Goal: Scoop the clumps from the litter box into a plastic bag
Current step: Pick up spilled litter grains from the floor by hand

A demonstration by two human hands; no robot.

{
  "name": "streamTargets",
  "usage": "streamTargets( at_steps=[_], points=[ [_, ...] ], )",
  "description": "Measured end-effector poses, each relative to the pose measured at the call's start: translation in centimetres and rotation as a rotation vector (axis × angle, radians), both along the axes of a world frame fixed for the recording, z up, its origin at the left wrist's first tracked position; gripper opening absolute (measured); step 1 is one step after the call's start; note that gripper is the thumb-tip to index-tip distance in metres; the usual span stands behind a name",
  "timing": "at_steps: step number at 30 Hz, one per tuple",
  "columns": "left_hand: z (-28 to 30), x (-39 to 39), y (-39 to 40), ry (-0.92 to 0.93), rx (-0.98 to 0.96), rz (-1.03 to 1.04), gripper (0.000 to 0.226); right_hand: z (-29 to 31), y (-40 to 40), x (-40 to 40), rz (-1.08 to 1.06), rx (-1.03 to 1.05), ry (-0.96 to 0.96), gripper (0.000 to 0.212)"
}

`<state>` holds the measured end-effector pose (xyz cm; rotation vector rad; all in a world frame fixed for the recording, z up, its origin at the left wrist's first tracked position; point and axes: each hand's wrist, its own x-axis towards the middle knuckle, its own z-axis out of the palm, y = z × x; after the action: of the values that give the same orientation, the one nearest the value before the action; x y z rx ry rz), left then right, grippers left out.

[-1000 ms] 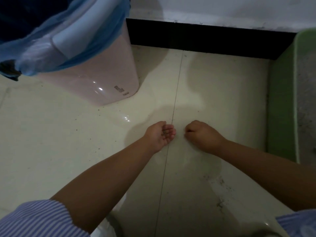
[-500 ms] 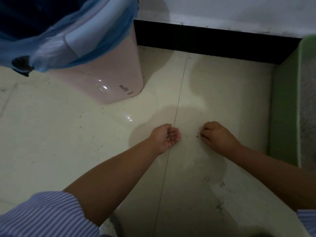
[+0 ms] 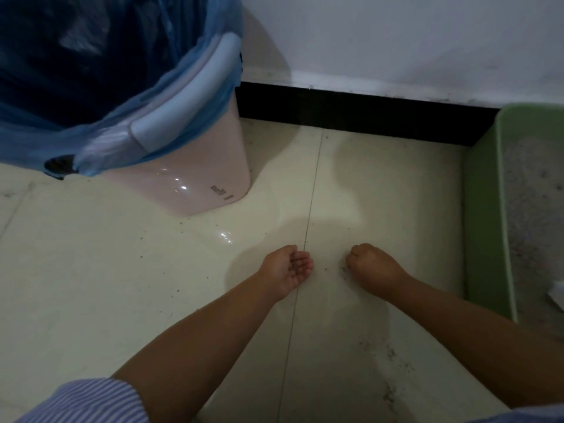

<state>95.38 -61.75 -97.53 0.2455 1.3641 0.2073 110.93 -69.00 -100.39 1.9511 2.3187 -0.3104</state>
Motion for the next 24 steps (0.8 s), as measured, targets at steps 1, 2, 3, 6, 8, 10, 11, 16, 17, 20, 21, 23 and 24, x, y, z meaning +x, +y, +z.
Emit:
streamTargets(
  at_steps=[1, 2, 3, 6, 8, 10, 11, 16, 17, 20, 21, 23, 24],
  points=[
    [0.2, 0.0, 0.1, -0.003, 0.002, 0.006, 0.04, 0.5, 0.2, -0.2, -0.029, -0.025, 0.024, 0.025],
    [0.3, 0.0, 0.1, -0.005, 0.005, 0.012, 0.041, 0.8, 0.5, -0.3, -0.074, -0.074, 0.067, 0.019],
    [0.4, 0.0, 0.2, -0.005, 0.009, 0.018, 0.041, 1.0, 0.6, -0.3, -0.178, -0.118, 0.113, 0.014],
    [0.7, 0.2, 0.1, -0.014, 0.012, 0.058, 0.043, 2.0, 1.1, -0.5, -0.615, -0.195, 0.396, 0.013],
    [0.6, 0.3, -0.1, -0.029, 0.001, 0.098, 0.044, 2.8, 1.6, -1.0, -0.801, -0.097, 0.66, 0.012],
    [0.5, 0.4, -0.4, -0.057, -0.006, 0.132, 0.043, 4.3, 2.1, -1.8, -0.835, -0.19, 0.935, 0.011],
    [0.5, 0.4, -0.5, -0.076, -0.007, 0.151, 0.043, 4.8, 2.1, -2.1, -0.814, -0.253, 0.986, 0.012],
    [0.5, 0.3, -0.4, -0.102, -0.021, 0.145, 0.042, 4.3, 1.3, 0.5, -0.806, -0.126, 0.66, 0.022],
    [0.5, 0.2, -0.4, -0.095, -0.023, 0.135, 0.042, 4.0, 0.9, 1.1, -0.755, -0.121, 0.548, 0.023],
    [0.5, -0.1, -0.3, -0.069, -0.017, 0.088, 0.041, 2.8, -0.3, 1.7, -0.567, -0.184, 0.374, 0.028],
    [0.5, -0.2, -0.2, -0.065, -0.013, 0.077, 0.041, 2.5, -0.6, 1.5, -0.484, -0.217, 0.35, 0.032],
    [0.5, -0.3, -0.1, -0.053, -0.009, 0.058, 0.04, 1.8, -1.3, 1.0, -0.363, -0.267, 0.322, 0.032],
    [0.5, -0.3, 0.0, -0.047, -0.006, 0.052, 0.04, 1.3, -1.4, 0.9, -0.326, -0.27, 0.299, 0.028]
  ],
)
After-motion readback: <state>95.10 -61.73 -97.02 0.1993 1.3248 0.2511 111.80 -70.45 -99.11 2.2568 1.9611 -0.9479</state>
